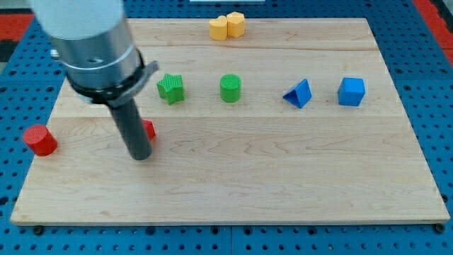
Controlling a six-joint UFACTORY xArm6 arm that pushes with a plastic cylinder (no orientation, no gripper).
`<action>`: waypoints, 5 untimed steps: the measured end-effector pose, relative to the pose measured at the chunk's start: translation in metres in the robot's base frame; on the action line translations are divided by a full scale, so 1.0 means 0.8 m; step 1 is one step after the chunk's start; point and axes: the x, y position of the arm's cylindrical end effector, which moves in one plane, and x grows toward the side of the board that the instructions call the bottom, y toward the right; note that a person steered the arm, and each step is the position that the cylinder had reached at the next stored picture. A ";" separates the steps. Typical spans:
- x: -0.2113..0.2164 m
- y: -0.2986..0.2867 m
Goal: Push the red star closer to the green star
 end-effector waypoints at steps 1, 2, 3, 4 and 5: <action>-0.021 -0.027; -0.035 -0.088; -0.025 -0.074; 0.014 -0.003; 0.001 0.003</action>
